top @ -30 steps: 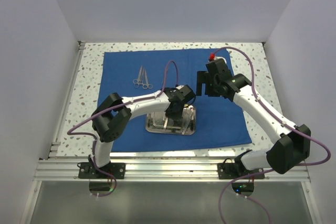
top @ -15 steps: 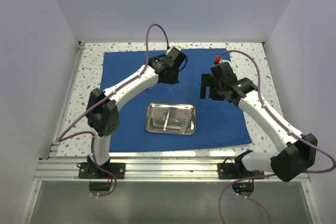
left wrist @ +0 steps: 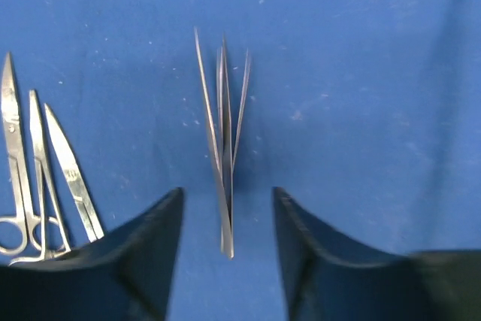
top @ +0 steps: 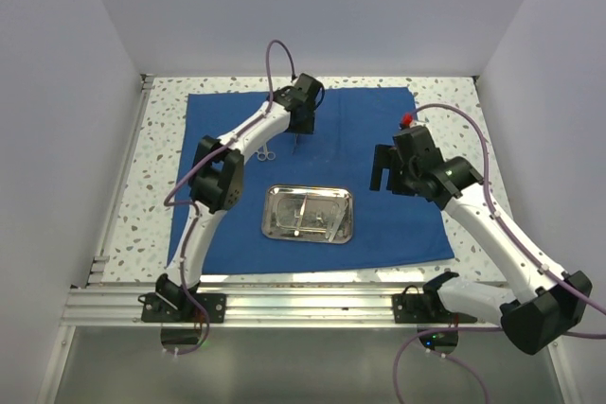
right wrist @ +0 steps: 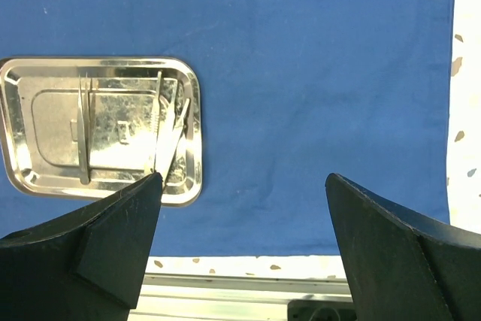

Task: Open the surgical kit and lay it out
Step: Place the medical item in the surgical kit, then pick up the medical item from the container.

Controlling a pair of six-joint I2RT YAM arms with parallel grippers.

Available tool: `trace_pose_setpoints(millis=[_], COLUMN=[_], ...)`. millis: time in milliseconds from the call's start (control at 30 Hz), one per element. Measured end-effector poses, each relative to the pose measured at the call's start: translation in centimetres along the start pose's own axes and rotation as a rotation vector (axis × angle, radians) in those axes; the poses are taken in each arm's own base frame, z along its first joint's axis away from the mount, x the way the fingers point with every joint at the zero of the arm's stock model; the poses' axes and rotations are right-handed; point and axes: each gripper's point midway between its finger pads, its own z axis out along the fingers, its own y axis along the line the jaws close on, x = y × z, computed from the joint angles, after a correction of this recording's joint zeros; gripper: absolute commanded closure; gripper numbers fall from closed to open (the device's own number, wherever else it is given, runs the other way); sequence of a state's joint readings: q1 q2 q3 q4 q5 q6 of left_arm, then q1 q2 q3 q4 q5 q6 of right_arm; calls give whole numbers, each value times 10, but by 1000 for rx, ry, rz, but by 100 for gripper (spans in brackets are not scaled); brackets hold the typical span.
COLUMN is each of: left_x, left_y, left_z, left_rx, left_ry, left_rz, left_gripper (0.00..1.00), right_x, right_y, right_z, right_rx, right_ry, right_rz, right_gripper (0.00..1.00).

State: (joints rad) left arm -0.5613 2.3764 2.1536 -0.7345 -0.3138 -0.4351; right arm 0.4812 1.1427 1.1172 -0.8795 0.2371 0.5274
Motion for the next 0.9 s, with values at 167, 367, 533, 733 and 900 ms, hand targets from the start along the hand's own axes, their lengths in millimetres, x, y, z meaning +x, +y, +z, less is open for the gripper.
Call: trace_pose_setpoints(millis=[167, 367, 533, 733, 900], left_x=[12, 31, 56, 154, 217], left_y=[10, 28, 19, -17, -12], left_z=[15, -37, -130, -163, -133], left_rx=[-4, 20, 123, 261, 210], left_ry=[37, 57, -6, 81, 232], left_rz=[-8, -10, 20, 122, 168], left_gripper=[28, 33, 36, 36, 37], right_x=[6, 16, 14, 16, 21], right_y=[-4, -2, 0, 2, 2], right_z=[-3, 1, 2, 7, 9], right_rx=[4, -5, -14, -19, -21], right_ry=[9, 38, 30, 32, 47], right_rz=[14, 34, 45, 51, 49], right_gripper=[6, 7, 7, 7, 7])
